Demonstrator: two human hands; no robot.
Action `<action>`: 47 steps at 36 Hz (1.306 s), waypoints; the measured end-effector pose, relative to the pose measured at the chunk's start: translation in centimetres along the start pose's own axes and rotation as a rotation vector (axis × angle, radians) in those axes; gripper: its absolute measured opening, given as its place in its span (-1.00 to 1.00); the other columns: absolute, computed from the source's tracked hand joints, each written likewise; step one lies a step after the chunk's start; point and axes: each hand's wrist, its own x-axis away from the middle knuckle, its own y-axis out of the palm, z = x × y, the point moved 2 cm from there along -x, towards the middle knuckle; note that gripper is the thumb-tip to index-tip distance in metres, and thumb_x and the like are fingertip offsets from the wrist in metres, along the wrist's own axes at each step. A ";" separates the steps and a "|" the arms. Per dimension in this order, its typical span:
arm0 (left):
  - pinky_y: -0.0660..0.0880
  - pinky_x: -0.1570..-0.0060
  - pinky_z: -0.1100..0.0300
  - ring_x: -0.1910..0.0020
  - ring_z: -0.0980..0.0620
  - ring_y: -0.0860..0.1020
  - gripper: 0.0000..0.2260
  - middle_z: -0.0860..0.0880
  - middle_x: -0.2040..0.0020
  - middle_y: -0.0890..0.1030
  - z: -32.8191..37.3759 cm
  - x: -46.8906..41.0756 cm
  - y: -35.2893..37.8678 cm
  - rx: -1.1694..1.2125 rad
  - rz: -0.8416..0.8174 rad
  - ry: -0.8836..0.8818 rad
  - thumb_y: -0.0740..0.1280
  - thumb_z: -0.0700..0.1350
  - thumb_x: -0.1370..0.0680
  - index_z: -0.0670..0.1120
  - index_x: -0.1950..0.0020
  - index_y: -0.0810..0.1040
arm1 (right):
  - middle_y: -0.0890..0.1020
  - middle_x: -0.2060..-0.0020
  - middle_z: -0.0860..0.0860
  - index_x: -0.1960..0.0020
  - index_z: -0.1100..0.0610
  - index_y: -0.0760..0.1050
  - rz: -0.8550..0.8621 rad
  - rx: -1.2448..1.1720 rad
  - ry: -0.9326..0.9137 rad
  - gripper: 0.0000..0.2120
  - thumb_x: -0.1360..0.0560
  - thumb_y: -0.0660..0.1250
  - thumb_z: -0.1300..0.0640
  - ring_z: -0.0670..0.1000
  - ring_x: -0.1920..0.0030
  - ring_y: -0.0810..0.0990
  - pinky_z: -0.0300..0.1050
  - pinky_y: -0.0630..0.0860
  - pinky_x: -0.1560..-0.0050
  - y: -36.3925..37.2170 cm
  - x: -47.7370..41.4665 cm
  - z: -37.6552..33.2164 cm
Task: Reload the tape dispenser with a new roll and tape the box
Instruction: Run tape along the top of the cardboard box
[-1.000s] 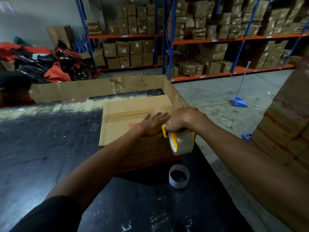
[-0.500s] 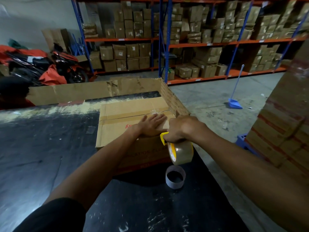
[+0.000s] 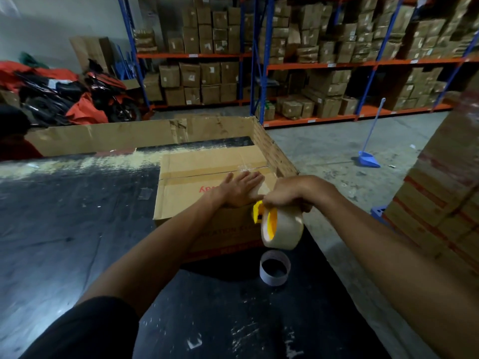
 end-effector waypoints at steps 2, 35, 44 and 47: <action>-0.17 -0.61 -0.25 -0.68 -0.04 -0.14 -0.28 0.05 -0.71 -0.11 0.2 0.1 0.1 0.041 -0.015 -0.005 0.05 0.33 -0.64 0.05 -0.69 -0.10 | 0.58 -0.01 0.21 -0.12 0.13 0.48 -0.191 -0.036 0.034 -0.53 -0.48 0.40 -0.24 0.16 0.15 0.63 -0.04 0.58 0.25 2.1 -2.1 1.6; -0.03 -0.54 -0.44 -0.68 -0.12 -0.05 -0.46 0.05 -0.70 0.01 -10.2 11.6 1.6 0.206 0.218 -0.452 -0.02 0.26 -0.69 0.14 -0.66 0.09 | 0.58 -0.34 0.00 -0.43 0.04 0.54 -0.296 -0.104 -0.544 -0.43 -0.49 0.52 -0.13 0.06 -0.29 0.56 0.03 0.54 -0.27 15.2 -7.8 -6.8; 0.05 -0.56 -0.33 -0.68 -0.06 -0.03 -0.46 0.09 -0.69 0.04 -10.9 11.5 2.3 0.223 0.246 -0.466 -0.01 0.28 -0.68 0.17 -0.65 0.11 | 0.58 -0.34 0.02 -0.43 -0.01 0.54 -0.223 -0.139 -0.508 -0.51 -0.53 0.52 0.01 0.11 -0.31 0.55 -0.04 0.48 -0.19 19.1 -9.1 -8.2; 0.06 -0.57 -0.32 -0.68 -0.06 -0.02 -0.46 0.09 -0.69 0.05 -10.9 11.5 2.4 0.230 0.258 -0.458 0.01 0.28 -0.68 0.17 -0.65 0.13 | 0.47 -0.46 0.08 -0.51 -0.01 0.43 -0.169 -0.103 -0.509 -0.50 -0.60 0.43 0.03 0.14 -0.40 0.47 -0.07 0.42 -0.27 20.4 -9.8 -7.8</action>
